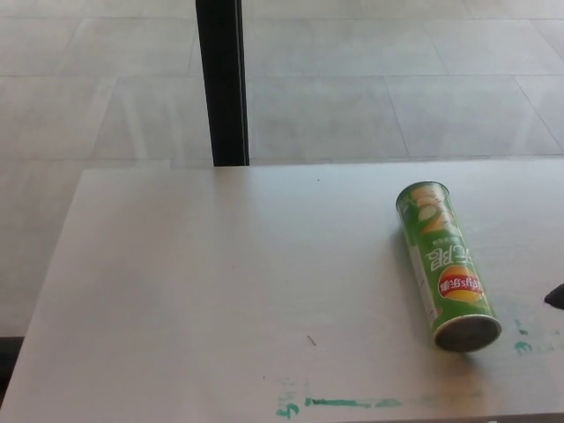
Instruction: Use the right hand as a fist to push the chips tray inside its container kept in the middle of the desk
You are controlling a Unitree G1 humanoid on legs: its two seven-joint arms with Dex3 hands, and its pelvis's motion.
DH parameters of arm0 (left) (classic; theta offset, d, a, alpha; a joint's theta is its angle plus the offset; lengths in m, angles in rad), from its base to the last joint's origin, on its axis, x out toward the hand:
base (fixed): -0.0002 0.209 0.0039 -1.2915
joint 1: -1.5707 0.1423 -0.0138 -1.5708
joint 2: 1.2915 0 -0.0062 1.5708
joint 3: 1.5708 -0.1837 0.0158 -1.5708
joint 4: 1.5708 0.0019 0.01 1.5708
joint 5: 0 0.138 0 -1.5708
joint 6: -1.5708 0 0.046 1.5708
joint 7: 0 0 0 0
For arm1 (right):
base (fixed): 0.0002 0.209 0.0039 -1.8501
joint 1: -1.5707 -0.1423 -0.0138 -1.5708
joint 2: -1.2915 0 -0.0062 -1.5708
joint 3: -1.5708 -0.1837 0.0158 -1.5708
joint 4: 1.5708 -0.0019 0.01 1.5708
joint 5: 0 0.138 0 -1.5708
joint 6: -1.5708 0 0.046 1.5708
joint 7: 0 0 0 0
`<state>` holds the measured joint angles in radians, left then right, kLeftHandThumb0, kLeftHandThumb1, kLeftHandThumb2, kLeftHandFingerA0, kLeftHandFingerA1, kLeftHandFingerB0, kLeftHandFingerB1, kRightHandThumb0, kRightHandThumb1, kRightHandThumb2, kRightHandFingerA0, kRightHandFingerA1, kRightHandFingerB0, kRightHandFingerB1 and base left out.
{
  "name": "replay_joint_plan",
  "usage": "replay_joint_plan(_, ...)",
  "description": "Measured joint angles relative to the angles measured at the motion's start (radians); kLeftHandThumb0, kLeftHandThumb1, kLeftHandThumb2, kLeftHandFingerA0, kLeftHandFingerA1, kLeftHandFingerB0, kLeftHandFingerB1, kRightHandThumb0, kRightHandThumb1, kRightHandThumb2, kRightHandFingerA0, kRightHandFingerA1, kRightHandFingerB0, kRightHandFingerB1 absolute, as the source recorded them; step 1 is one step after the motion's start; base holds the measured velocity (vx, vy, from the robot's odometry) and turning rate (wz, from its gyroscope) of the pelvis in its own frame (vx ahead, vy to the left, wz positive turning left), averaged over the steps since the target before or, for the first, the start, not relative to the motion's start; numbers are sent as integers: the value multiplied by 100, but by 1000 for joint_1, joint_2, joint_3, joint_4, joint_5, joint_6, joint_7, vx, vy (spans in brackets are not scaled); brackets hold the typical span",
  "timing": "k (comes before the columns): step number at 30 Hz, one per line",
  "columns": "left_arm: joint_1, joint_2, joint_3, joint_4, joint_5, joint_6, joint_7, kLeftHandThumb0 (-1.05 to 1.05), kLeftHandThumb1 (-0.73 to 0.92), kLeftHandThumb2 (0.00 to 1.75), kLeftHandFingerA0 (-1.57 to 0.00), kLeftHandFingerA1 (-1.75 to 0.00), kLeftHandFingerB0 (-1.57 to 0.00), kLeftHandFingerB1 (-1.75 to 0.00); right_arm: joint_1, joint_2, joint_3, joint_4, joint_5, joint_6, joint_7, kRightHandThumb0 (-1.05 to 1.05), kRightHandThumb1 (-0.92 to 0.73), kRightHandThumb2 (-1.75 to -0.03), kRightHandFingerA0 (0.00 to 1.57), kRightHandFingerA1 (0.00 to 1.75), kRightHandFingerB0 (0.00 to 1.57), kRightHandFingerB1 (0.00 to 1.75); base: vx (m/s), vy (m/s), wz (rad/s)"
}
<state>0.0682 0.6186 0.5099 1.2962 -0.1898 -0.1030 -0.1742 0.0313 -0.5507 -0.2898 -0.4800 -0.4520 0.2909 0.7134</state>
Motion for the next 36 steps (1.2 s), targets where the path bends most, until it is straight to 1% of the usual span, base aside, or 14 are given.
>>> replay_joint_plan(3, 0, 0, 0, 0, 0, 0, 0, -74, 68, 106, -53, -70, -34, -55, -6, 10, -73, 11, 51, -9, 0, -42, -69, -60, 80, 59, 52, 45, 0, 0, 0)
replay_joint_plan(4, 0, 0, 0, 0, 0, 0, 0, -73, 87, 65, -54, -66, -35, -42, -9, 13, -90, 16, 63, -11, 0, -45, -71, -60, 78, 58, 52, 43, 0, 0, 0)
replay_joint_plan(9, 0, 0, 0, 0, 0, 0, 0, -72, 87, 66, -55, -64, -41, -44, -38, 29, -218, 88, 137, -32, -7, -54, -66, -60, 87, 56, 59, 41, 0, 0, 0)
replay_joint_plan(10, 0, 0, 0, 0, 0, 0, 0, -70, 69, 107, -54, -70, -37, -57, -45, 34, -255, 116, 156, -38, -12, -54, -66, -60, 87, 56, 57, 41, 0, 0, 0)
replay_joint_plan(13, 1, 0, 0, 0, 0, 0, 0, -72, 89, 66, -56, -62, -41, -44, -57, 38, -331, 191, 190, -56, -25, -54, -63, -60, 89, 56, 60, 41, 0, 0, 0)
replay_joint_plan(14, 1, 0, 0, 0, 0, 0, 0, -69, 69, 107, -51, -68, -35, -56, -61, 40, -353, 217, 200, -63, -28, -55, -63, -60, 90, 56, 58, 43, 0, 0, 0)
replay_joint_plan(15, 1, 0, 0, 0, 0, 0, 0, -70, 88, 66, -54, -61, -38, -44, -66, 40, -379, 252, 210, -70, -34, -50, -65, -60, 87, 58, 55, 42, 0, 0, 0)
replay_joint_plan(17, 1, 0, 0, 0, 0, 0, 0, -68, 69, 106, -50, -67, -34, -56, -68, 40, -419, 319, 227, -85, -45, -52, -65, -60, 86, 58, 54, 43, 0, 0, 0)
replay_joint_plan(23, 2, 0, 0, 0, 0, 0, 0, -68, 70, 106, -51, -68, -35, -56, -69, 40, -508, 499, 261, -123, -82, -59, -62, -59, 92, 61, 61, 42, 0, 0, 0)
replay_joint_plan(25, 1, -1, 0, 0, 0, 0, 0, -71, 89, 66, -57, -70, -38, -44, -69, 40, -532, 569, 269, -140, -98, -56, -61, -59, 94, 63, 64, 43, 0, 0, 0)
replay_joint_plan(27, 2, -1, 0, 0, 0, 0, 0, -70, 70, 107, -52, -68, -35, -56, -69, 40, -551, 625, 275, -152, -110, -57, -62, -59, 93, 67, 60, 43, 0, 0, 0)
replay_joint_plan(33, 2, -1, 0, 0, 0, 0, 0, -69, 70, 107, -53, -69, -35, -56, -66, 42, -610, 839, 292, -199, -178, -52, -61, -59, 85, 67, 56, 46, 0, 0, 0)
replay_joint_plan(34, 2, -1, 0, 0, 0, 0, 0, -71, 88, 66, -56, -62, -39, -43, -65, 43, -622, 880, 296, -209, -192, -50, -61, -59, 85, 67, 57, 48, 0, 0, 0)
replay_joint_plan(36, 2, -1, 0, 0, 0, 0, 0, -69, 69, 106, -52, -68, -35, -56, -63, 44, -639, 946, 301, -223, -217, -52, -61, -59, 88, 71, 57, 48, 0, 0, 0)
